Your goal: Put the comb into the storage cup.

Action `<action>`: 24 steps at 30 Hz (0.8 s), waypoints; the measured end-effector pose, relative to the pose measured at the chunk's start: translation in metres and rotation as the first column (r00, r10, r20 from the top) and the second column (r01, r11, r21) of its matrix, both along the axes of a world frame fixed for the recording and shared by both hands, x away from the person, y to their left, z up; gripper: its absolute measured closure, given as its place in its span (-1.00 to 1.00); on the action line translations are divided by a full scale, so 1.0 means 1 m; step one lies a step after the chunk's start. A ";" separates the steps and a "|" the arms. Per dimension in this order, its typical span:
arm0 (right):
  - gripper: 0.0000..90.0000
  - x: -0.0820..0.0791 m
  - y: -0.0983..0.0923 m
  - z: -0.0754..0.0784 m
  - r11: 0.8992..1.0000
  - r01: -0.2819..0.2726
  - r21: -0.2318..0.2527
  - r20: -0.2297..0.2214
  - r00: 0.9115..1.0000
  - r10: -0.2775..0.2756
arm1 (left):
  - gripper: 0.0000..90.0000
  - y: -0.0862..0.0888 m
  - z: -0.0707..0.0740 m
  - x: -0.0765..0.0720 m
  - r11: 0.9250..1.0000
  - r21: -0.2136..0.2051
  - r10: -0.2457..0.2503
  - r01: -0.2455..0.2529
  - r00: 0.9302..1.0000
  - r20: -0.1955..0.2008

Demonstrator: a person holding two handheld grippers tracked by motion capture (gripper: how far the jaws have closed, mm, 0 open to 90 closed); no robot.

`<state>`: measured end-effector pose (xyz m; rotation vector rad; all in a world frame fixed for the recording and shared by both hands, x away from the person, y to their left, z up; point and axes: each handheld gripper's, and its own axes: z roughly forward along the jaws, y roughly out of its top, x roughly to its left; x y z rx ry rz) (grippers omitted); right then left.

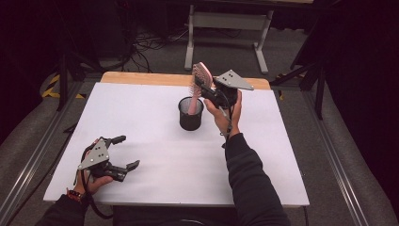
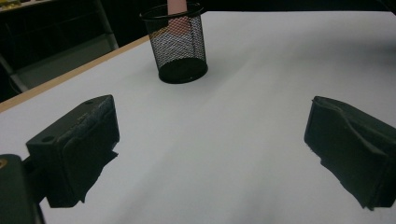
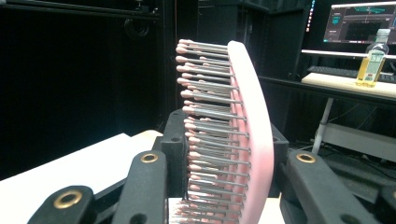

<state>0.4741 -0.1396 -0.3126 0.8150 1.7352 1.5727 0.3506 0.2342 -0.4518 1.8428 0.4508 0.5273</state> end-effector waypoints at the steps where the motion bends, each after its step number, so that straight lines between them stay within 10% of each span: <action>1: 0.42 0.000 0.000 -0.002 1.000 0.001 -0.001 -0.003 1.000 -0.001 | -0.90 0.000 0.000 0.000 1.000 0.000 0.000 0.000 1.000 0.001; 24: 0.42 0.004 0.004 -0.032 1.000 -0.010 -0.012 -0.063 0.998 0.009 | -0.89 -0.001 0.001 -0.001 1.000 0.007 0.000 -0.001 1.000 0.007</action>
